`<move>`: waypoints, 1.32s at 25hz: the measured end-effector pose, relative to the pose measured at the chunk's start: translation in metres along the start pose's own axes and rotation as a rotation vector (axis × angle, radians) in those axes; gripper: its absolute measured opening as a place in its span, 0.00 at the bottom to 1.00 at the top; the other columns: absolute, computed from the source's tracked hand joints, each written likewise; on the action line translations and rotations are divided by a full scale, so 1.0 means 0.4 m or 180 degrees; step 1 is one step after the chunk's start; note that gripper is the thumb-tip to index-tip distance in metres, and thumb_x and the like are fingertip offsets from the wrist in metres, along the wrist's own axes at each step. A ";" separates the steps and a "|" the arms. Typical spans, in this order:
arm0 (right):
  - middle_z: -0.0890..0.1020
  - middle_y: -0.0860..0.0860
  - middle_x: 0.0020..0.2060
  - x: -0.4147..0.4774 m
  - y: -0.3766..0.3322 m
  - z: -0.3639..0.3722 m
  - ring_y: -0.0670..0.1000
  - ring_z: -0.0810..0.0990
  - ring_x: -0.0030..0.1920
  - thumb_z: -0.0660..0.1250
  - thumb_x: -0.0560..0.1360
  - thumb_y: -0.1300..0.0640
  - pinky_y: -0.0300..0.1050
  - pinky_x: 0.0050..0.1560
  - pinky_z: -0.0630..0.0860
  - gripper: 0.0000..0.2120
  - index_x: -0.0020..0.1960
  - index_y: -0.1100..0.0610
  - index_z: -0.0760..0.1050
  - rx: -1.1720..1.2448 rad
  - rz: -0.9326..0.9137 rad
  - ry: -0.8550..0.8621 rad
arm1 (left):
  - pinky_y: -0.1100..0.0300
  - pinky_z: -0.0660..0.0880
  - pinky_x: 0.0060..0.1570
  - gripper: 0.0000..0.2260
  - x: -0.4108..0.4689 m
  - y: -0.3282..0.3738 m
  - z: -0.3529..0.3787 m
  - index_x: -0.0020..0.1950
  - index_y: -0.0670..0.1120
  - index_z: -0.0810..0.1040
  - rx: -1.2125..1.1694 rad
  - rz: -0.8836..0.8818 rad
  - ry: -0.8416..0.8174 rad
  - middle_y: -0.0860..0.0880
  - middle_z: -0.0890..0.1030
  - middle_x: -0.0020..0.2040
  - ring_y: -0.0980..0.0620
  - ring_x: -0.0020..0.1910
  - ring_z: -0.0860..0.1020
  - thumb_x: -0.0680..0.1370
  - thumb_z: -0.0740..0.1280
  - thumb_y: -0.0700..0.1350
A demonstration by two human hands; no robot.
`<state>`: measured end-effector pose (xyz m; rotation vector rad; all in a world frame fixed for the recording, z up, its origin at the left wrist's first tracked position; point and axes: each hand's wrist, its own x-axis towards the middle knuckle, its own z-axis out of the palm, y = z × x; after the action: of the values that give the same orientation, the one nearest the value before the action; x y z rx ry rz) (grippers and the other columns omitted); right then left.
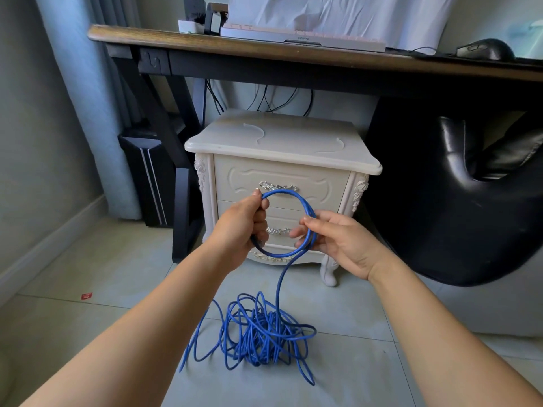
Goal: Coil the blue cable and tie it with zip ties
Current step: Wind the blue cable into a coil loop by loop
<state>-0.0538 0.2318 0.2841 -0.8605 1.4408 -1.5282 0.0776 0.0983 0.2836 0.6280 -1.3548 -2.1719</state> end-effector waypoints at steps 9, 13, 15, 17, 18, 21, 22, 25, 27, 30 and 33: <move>0.62 0.47 0.26 0.021 0.007 0.024 0.45 0.60 0.24 0.57 0.83 0.60 0.42 0.34 0.73 0.10 0.50 0.55 0.77 -0.0396 -0.0363 0.0571 | 0.56 0.75 0.39 0.17 -0.017 0.013 0.002 0.49 0.42 0.77 0.0399 -0.0170 -0.0559 0.50 0.62 0.29 0.53 0.27 0.62 0.83 0.56 0.53; 0.66 0.48 0.28 0.023 0.007 0.038 0.41 0.65 0.24 0.60 0.82 0.59 0.44 0.37 0.77 0.10 0.49 0.48 0.77 -0.1701 -0.0509 0.0432 | 0.62 0.63 0.29 0.16 -0.008 0.003 -0.001 0.45 0.44 0.75 0.1464 0.0112 -0.0587 0.54 0.63 0.29 0.54 0.27 0.59 0.83 0.57 0.54; 0.69 0.48 0.28 0.021 0.003 0.044 0.42 0.68 0.25 0.61 0.81 0.58 0.44 0.38 0.77 0.09 0.49 0.48 0.78 -0.1825 -0.0521 0.0421 | 0.64 0.59 0.27 0.16 -0.012 0.002 -0.001 0.41 0.46 0.71 0.1681 0.0232 -0.0656 0.56 0.62 0.28 0.56 0.27 0.58 0.84 0.56 0.52; 0.73 0.49 0.26 0.013 -0.010 0.046 0.46 0.73 0.27 0.62 0.81 0.57 0.42 0.38 0.76 0.06 0.50 0.54 0.78 -0.1670 -0.0609 0.0418 | 0.65 0.56 0.25 0.16 -0.017 0.012 0.003 0.39 0.47 0.68 0.1606 0.0350 -0.0683 0.56 0.60 0.28 0.57 0.26 0.57 0.85 0.55 0.50; 0.75 0.50 0.27 0.008 -0.015 0.043 0.48 0.75 0.30 0.63 0.81 0.55 0.41 0.39 0.77 0.07 0.49 0.57 0.78 -0.1574 -0.0631 0.0408 | 0.65 0.55 0.25 0.16 -0.019 0.017 0.006 0.39 0.47 0.67 0.1480 0.0391 -0.0694 0.56 0.60 0.28 0.57 0.26 0.56 0.85 0.55 0.50; 0.83 0.51 0.33 0.002 -0.015 0.024 0.53 0.83 0.41 0.66 0.78 0.52 0.46 0.53 0.77 0.09 0.45 0.56 0.79 -0.1460 -0.0432 0.0375 | 0.65 0.53 0.25 0.16 -0.019 0.023 0.008 0.38 0.48 0.67 0.1010 0.0403 -0.0584 0.54 0.58 0.29 0.56 0.27 0.55 0.85 0.55 0.50; 0.84 0.51 0.35 0.000 -0.011 0.017 0.54 0.84 0.44 0.67 0.77 0.52 0.47 0.55 0.77 0.08 0.43 0.55 0.78 -0.1517 -0.0343 0.0358 | 0.65 0.53 0.25 0.16 -0.016 0.021 0.004 0.38 0.48 0.67 0.0912 0.0397 -0.0504 0.54 0.59 0.29 0.56 0.27 0.55 0.85 0.55 0.50; 0.82 0.50 0.32 -0.003 -0.013 0.001 0.47 0.81 0.34 0.71 0.75 0.59 0.38 0.45 0.77 0.04 0.42 0.55 0.78 -0.1611 -0.0292 0.0393 | 0.66 0.55 0.24 0.16 -0.006 0.013 -0.008 0.38 0.48 0.68 0.0703 0.0351 -0.0170 0.55 0.60 0.28 0.57 0.26 0.55 0.85 0.56 0.51; 0.79 0.49 0.30 0.004 -0.016 0.004 0.47 0.76 0.31 0.71 0.75 0.59 0.38 0.38 0.75 0.02 0.44 0.56 0.79 -0.1413 -0.0397 0.0557 | 0.66 0.54 0.23 0.16 -0.001 0.008 -0.005 0.39 0.48 0.68 0.0418 0.0296 0.0077 0.56 0.60 0.26 0.57 0.25 0.55 0.84 0.57 0.52; 0.83 0.48 0.37 0.019 -0.004 0.026 0.47 0.77 0.37 0.66 0.79 0.57 0.40 0.39 0.75 0.04 0.46 0.55 0.79 -0.0675 -0.0467 0.0740 | 0.65 0.54 0.24 0.16 0.002 -0.008 0.013 0.39 0.48 0.68 -0.0146 0.0152 0.0205 0.55 0.59 0.26 0.57 0.24 0.55 0.84 0.56 0.52; 0.81 0.49 0.30 0.023 0.009 0.039 0.51 0.81 0.35 0.60 0.82 0.58 0.48 0.48 0.78 0.07 0.47 0.56 0.75 0.0043 -0.0408 0.0656 | 0.65 0.62 0.27 0.15 -0.001 -0.018 0.011 0.41 0.47 0.71 -0.0567 -0.0122 -0.0008 0.53 0.61 0.29 0.56 0.25 0.59 0.84 0.56 0.51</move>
<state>-0.0429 0.2171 0.2813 -0.8196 1.5443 -1.7636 0.0740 0.1043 0.2787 0.5870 -1.1428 -2.2930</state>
